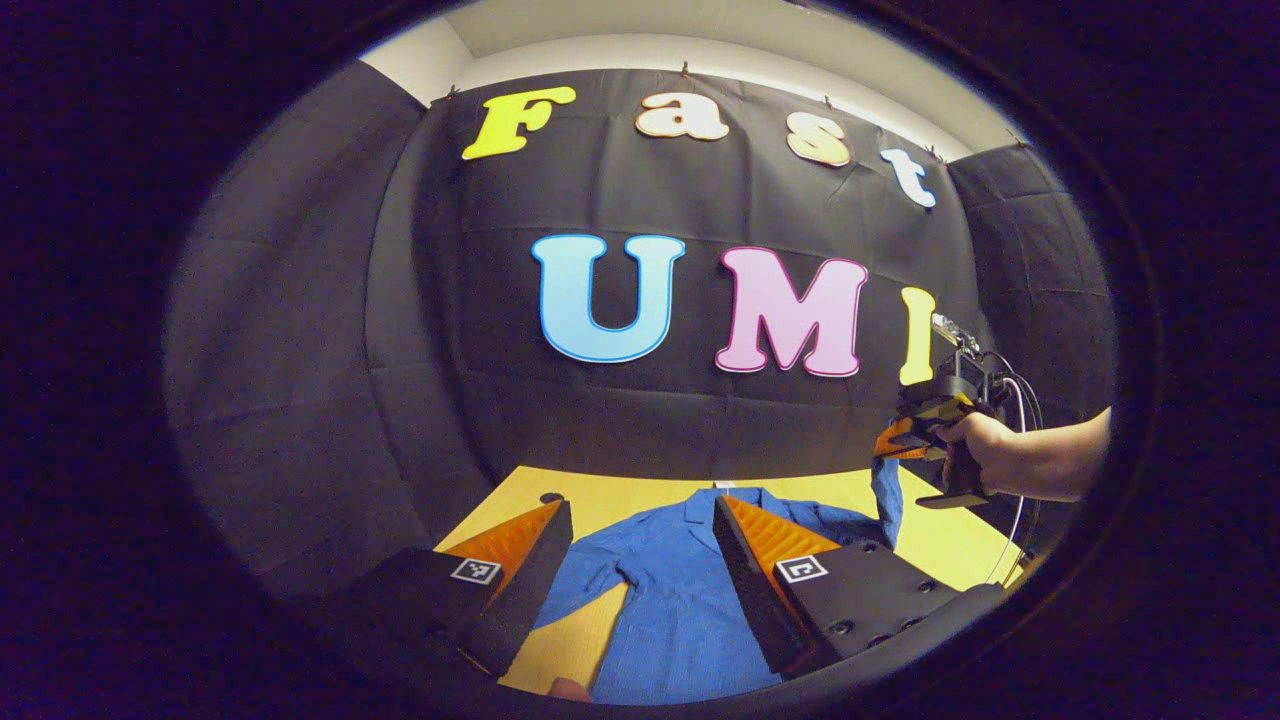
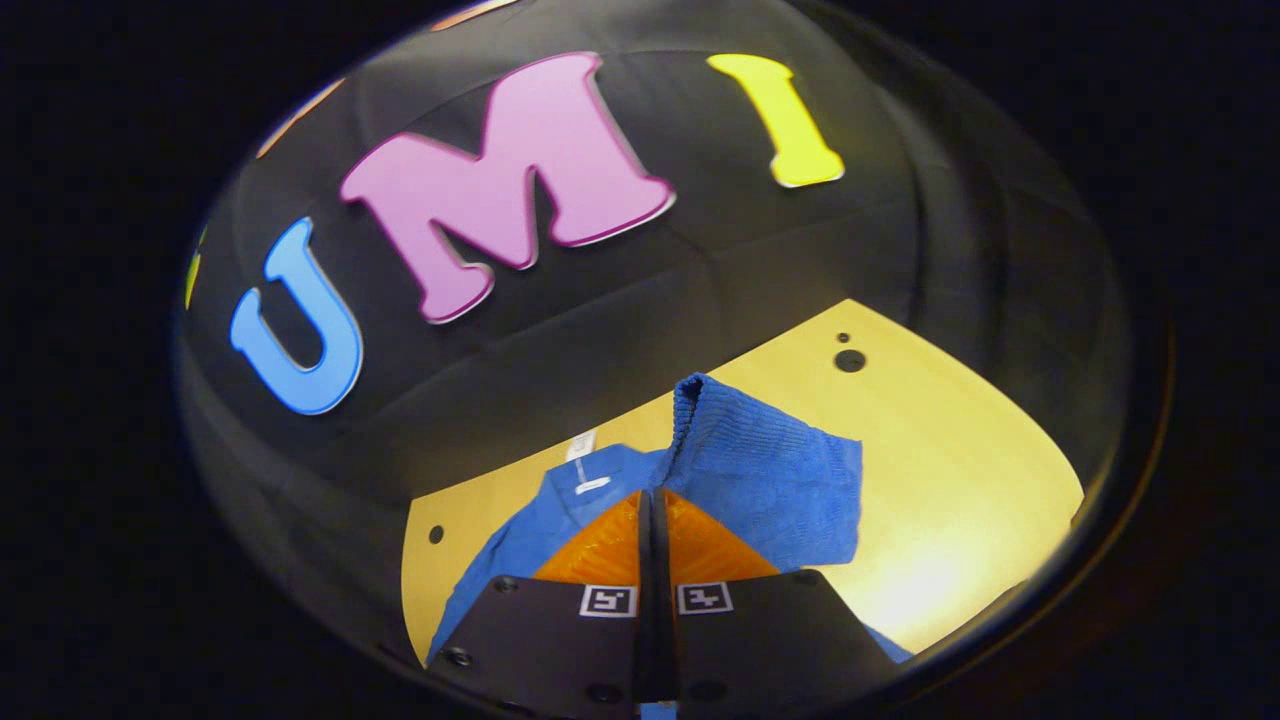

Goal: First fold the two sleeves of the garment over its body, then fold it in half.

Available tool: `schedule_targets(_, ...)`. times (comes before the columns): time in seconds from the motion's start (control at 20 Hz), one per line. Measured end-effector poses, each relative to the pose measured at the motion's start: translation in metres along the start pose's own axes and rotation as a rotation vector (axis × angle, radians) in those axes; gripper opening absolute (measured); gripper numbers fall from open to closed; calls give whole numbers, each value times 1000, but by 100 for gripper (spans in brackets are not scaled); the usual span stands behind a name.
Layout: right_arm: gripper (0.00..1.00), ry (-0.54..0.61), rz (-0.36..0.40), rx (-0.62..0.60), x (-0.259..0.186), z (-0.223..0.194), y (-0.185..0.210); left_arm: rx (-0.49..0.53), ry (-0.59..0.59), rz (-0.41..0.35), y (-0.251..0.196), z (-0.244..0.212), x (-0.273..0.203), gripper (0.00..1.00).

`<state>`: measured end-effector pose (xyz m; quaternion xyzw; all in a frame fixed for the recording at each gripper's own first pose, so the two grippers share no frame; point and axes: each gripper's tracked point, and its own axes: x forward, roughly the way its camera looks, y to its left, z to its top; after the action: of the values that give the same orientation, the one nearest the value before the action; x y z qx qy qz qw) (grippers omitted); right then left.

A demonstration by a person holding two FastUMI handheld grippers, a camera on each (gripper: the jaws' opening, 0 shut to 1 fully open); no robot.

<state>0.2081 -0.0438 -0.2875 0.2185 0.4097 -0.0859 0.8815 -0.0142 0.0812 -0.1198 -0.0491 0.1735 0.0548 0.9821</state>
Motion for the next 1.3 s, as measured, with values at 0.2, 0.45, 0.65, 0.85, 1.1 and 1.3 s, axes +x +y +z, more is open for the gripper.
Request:
schedule_targets(0.2, 1, 97, 122, -129, 29, -59, 105, -36, 19, 90, 37, -9, -11, 82)
schedule_targets(0.45, 0, 194, 218, -265, 58, -142, 200, -71, 33, 212, 83, -20, -25, 80)
schedule_targets(0.65, 0, 270, 225, -331, 79, -211, 222, -109, 42, 277, 109, -31, -29, 82)
schedule_targets(0.85, 6, 300, 158, -395, 94, -246, 212, -126, 115, 330, 127, -55, -21, 82)
schedule_targets(1.1, 71, 191, 136, -477, 84, -221, 201, -224, 162, 360, 154, -81, -14, 82)
schedule_targets(1.3, 100, 29, 151, -524, 53, -170, 196, -330, 297, 372, 175, -116, 3, 82)
